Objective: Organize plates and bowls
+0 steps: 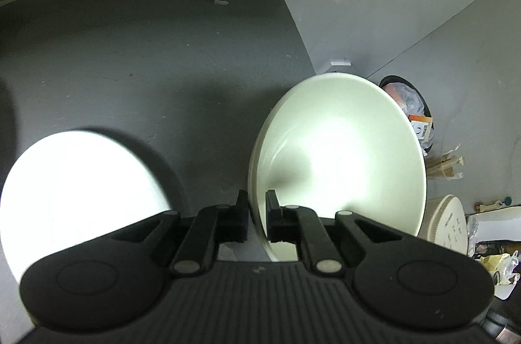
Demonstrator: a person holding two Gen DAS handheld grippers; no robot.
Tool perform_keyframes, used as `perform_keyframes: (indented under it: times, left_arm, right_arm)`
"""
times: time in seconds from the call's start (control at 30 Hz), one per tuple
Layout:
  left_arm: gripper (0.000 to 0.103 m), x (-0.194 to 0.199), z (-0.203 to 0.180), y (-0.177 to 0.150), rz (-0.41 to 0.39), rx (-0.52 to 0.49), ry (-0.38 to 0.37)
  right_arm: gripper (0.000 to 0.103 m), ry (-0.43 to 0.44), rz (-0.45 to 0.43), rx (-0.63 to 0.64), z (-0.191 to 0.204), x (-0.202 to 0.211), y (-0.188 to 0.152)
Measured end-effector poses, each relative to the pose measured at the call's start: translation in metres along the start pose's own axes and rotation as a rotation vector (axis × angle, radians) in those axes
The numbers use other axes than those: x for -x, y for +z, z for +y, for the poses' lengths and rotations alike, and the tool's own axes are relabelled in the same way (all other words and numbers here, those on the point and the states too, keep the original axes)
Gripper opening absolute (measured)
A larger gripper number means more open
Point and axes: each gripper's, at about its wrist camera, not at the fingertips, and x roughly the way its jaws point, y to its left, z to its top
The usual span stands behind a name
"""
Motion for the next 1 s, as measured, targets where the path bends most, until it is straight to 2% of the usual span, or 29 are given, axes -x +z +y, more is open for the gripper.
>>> perform_keyframes:
  times: [0.23,1.0]
  left_arm:
    - [0.009,0.033,0.002,-0.01,-0.05,-0.011,-0.002]
    - [0.009,0.103,0.019,-0.057,-0.121,-0.02,-0.037]
  right_arm:
    - [0.023,0.027,-0.039,0.03,0.013,0.024,-0.006]
    - [0.023,0.059,-0.102,0.119,0.045,0.088,-0.042]
